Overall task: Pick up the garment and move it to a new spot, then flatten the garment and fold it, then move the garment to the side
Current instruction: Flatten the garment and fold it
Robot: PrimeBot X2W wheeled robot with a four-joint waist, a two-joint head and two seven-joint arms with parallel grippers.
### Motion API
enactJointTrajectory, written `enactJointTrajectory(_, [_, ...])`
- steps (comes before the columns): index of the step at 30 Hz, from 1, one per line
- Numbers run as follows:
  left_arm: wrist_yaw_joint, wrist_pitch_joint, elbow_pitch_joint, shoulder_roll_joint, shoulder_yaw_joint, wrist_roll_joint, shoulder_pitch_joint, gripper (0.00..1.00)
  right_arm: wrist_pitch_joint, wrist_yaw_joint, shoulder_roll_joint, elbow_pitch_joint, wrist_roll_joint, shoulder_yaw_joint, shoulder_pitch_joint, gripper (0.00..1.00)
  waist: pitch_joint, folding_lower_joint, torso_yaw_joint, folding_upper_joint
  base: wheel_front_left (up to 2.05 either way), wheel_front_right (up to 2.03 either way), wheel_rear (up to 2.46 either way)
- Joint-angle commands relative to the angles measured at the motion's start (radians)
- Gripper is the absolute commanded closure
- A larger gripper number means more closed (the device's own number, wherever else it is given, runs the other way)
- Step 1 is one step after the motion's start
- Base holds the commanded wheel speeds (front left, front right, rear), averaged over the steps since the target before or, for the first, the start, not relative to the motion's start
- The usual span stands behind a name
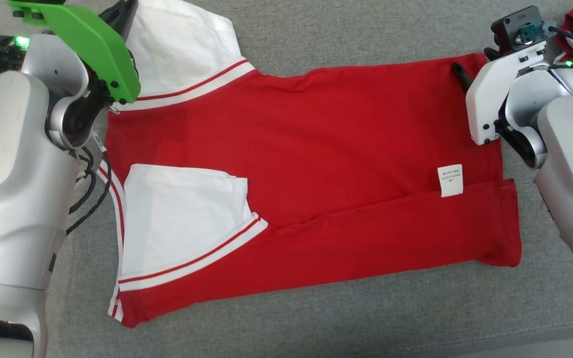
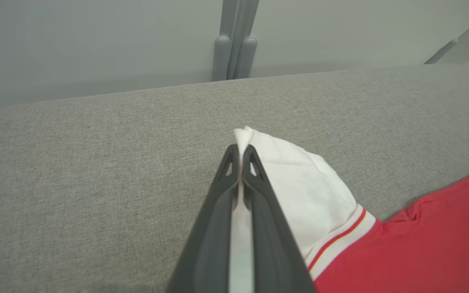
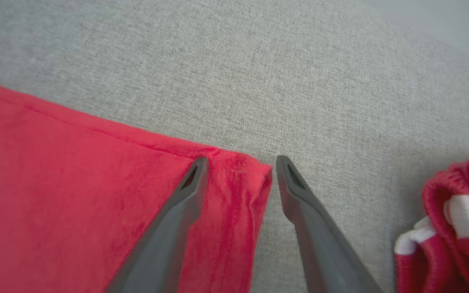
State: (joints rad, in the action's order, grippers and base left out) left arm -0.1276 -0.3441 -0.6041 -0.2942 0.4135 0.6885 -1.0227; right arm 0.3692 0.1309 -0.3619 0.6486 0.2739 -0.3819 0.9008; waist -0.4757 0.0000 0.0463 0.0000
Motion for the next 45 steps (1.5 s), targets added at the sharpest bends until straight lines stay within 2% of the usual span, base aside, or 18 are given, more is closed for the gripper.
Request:
enactJointTrajectory(1, [-0.003,0.015,0.005,0.002,-0.003,0.012,0.013,1.0,0.004,0.0,-0.009,0.021,0.011,-0.013,0.013,1.0,0.003,0.0,-0.007,0.0,0.0,0.0,0.0])
enactJointTrajectory(5, [-0.003,0.048,0.01,0.004,-0.01,0.027,0.019,1.0,-0.027,-0.001,-0.02,0.062,0.022,-0.023,0.041,1.0,0.013,0.0,-0.011,0.0,0.0,0.0,0.0])
enactJointTrajectory(9, [-0.003,0.091,0.03,-0.004,-0.024,0.047,0.045,1.0,-0.123,-0.001,-0.01,0.076,0.014,-0.01,0.05,1.0,0.033,0.0,-0.01,0.0,0.0,0.0,0.0])
enactJointTrajectory(13, [-0.003,0.15,0.089,-0.005,-0.049,0.09,0.116,1.0,-0.231,-0.001,-0.011,0.055,0.029,0.001,-0.008,1.0,0.07,0.0,-0.016,0.0,0.0,0.0,0.0])
enactJointTrajectory(17, [-0.003,0.209,0.196,-0.001,-0.073,0.137,0.26,1.0,-0.319,-0.001,-0.02,-0.002,0.053,0.023,-0.103,1.0,0.113,0.0,-0.027,0.0,0.0,0.0,0.0])
enactJointTrajectory(23, [0.047,0.28,0.424,-0.015,-0.1,0.166,0.535,1.0,-0.405,-0.001,-0.038,-0.138,0.071,0.098,-0.289,1.0,0.172,0.0,-0.05,0.0,0.0,0.0,0.0])
enactJointTrajectory(28, [0.101,0.293,0.614,-0.002,-0.095,0.197,0.76,1.0,-0.412,-0.001,-0.012,-0.282,0.055,0.212,-0.466,1.0,0.21,0.0,-0.082,0.0,0.0,0.0,0.0])
enactJointTrajectory(33, [0.149,0.287,0.715,0.0,-0.072,0.2,0.918,1.0,-0.383,-0.001,0.036,-0.434,0.015,0.327,-0.64,1.0,0.241,0.0,-0.109,0.0,0.0,0.0,0.0])
enactJointTrajectory(39, [0.179,0.294,0.746,0.007,-0.064,0.218,1.019,1.0,-0.335,0.0,0.115,-0.576,-0.027,0.417,-0.807,1.0,0.269,0.0,-0.119,0.0,0.0,0.0,0.0])
enactJointTrajectory(45, [0.19,0.279,0.718,0.003,-0.048,0.225,1.065,1.0,-0.306,0.0,0.163,-0.62,-0.048,0.451,-0.88,1.0,0.28,0.0,-0.116,0.0,0.0,0.0,0.0])
